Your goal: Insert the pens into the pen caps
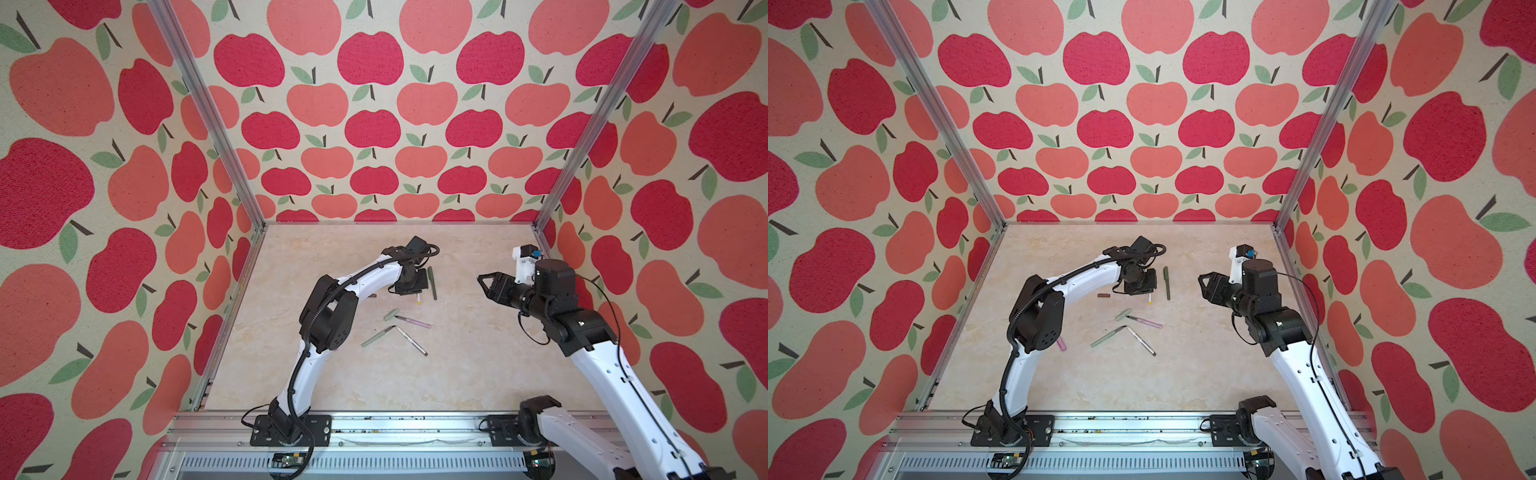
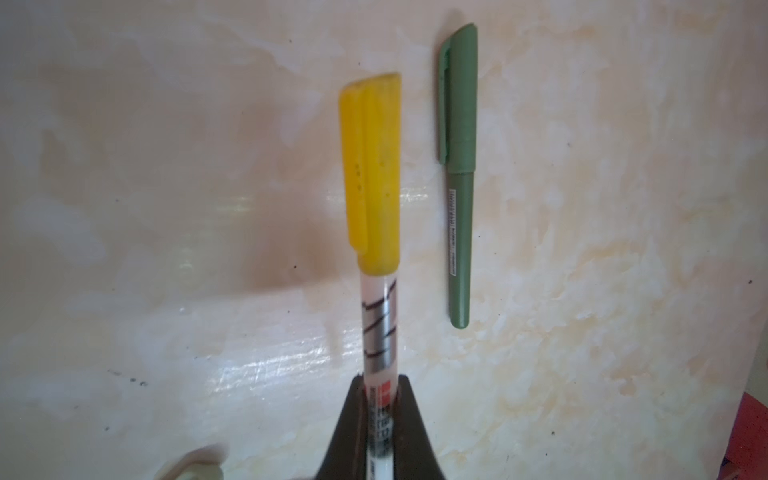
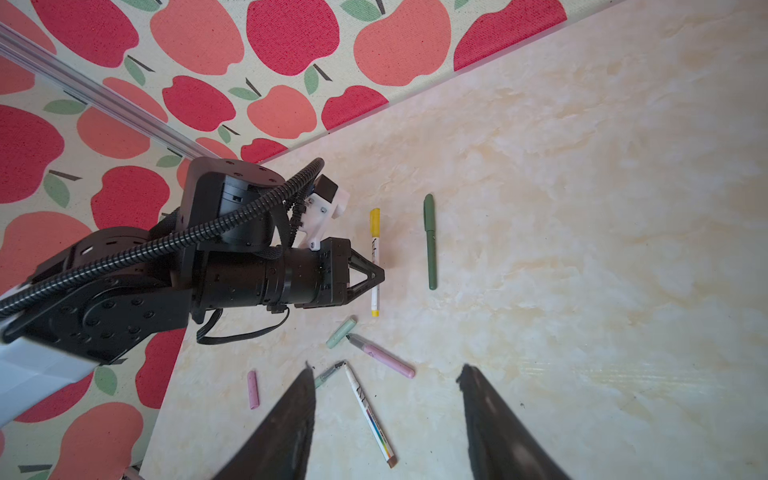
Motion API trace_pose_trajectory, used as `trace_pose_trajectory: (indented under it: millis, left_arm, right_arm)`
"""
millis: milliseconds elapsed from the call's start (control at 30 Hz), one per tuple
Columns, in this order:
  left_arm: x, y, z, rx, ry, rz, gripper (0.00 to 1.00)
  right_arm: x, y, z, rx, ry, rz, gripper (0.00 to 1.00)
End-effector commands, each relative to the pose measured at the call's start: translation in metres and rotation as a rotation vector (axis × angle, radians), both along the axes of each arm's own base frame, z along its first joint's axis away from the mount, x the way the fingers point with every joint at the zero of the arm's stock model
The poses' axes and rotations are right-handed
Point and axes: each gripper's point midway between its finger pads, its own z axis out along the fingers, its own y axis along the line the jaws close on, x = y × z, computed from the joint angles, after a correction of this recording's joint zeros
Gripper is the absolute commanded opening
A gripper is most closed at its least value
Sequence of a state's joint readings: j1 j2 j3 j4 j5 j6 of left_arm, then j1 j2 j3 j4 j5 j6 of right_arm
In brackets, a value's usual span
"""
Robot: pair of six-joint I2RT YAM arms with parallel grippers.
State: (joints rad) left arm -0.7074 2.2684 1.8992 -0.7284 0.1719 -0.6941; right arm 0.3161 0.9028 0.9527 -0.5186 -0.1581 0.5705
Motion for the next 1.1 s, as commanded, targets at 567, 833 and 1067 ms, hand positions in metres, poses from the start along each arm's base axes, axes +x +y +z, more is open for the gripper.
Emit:
trace_pose_trajectory:
  millis: [567,833,1067]
  left_arm:
    - [0.022,-0.009,-0.029,0.103,0.060,0.019,0.00]
    - [0.030,-0.008,-0.036,0.128,0.069,0.020,0.00]
    - [0.028,-0.005,-0.042,0.142,0.086,0.018,0.05]
  right_arm:
    - [-0.004,0.004,-0.023,0.054,0.051,0.051,0.59]
    - [-0.004,0.006,-0.024,0.061,0.050,0.061,0.59]
    - [-0.003,0.005,-0.022,0.065,0.042,0.060,0.59]
